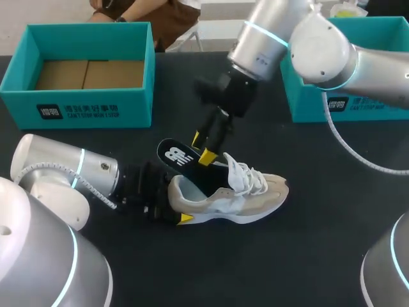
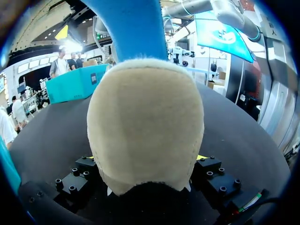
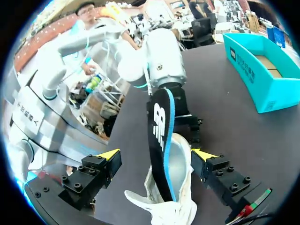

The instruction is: Take the shoe out of the shoebox, open the shoe tongue, remove and reinsert the insole, then place the shoe into the shoebox

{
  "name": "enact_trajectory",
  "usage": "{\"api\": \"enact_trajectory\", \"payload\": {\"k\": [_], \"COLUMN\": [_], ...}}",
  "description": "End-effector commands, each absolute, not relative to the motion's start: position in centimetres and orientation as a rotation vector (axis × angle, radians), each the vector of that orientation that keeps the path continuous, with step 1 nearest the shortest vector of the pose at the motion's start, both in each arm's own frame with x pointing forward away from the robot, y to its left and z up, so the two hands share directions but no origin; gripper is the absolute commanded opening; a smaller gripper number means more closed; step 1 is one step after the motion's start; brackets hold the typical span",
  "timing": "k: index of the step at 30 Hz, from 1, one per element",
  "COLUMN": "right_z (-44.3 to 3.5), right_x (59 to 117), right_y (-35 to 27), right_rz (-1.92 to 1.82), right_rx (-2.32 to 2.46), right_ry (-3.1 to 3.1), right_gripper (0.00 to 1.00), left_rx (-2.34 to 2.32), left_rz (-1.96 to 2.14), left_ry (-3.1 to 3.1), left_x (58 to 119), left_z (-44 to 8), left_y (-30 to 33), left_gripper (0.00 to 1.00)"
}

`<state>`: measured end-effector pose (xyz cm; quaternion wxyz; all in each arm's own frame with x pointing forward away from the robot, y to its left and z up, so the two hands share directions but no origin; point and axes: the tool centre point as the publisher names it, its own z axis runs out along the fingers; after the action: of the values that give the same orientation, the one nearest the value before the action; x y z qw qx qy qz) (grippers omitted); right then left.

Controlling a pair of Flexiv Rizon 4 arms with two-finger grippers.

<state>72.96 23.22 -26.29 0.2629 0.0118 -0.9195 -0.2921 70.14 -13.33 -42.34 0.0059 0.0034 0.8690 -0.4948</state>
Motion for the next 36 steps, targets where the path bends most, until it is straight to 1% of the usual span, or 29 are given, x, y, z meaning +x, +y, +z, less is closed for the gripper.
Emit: {"api": "enact_trajectory", "payload": {"k": [1, 16, 17, 19, 20, 21, 22, 24, 26, 34, 36], "right_z": [-26.9, -27.1, -27.1, -27.5, -27.7, -27.7, -27.9, -28.1, -28.1, -29.0, -29.0], "right_x": [72.8, 71.9, 71.9, 71.9, 71.9, 71.9, 72.0, 72.1, 72.3, 72.3, 72.4], "right_y": [23.6, 24.9, 25.0, 25.1, 25.2, 25.3, 25.5, 25.7, 26.0, 26.6, 26.7], "right_rz": [-0.937, -0.954, -0.955, -0.949, -0.944, -0.948, -0.953, -0.951, -0.956, -0.951, -0.951], "right_rx": [0.001, -0.055, -0.056, -0.053, -0.050, -0.048, -0.037, -0.026, -0.006, 0.028, 0.030], "right_ry": [-2.387, -2.297, -2.298, -2.291, -2.289, -2.288, -2.279, -2.276, -2.267, -2.240, -2.238], "right_gripper": [1.00, 1.00, 0.93, 0.84, 0.74, 0.67, 0.57, 0.51, 0.48, 0.45, 0.42], "left_rx": [0.012, 0.012, 0.012, 0.012, 0.012, 0.012, 0.012, 0.012, 0.012, 0.012, 0.012], "left_rz": [-1.544, -1.544, -1.544, -1.544, -1.544, -1.544, -1.544, -1.544, -1.544, -1.544, -1.544], "left_ry": [2.722, 2.722, 2.722, 2.722, 2.722, 2.722, 2.722, 2.722, 2.722, 2.722, 2.722], "left_x": [70.1, 70.1, 70.1, 70.1, 70.1, 70.1, 70.1, 70.1, 70.1, 70.1, 70.1], "left_z": [-42.4, -42.4, -42.4, -42.4, -42.4, -42.4, -42.4, -42.4, -42.4, -42.4, -42.4], "left_y": [-13.3, -13.3, -13.3, -13.3, -13.3, -13.3, -13.3, -13.3, -13.3, -13.3, -13.3], "left_gripper": [0.00, 0.00, 0.00, 0.00, 0.00, 0.00, 0.00, 0.00, 0.00, 0.00, 0.00]}}
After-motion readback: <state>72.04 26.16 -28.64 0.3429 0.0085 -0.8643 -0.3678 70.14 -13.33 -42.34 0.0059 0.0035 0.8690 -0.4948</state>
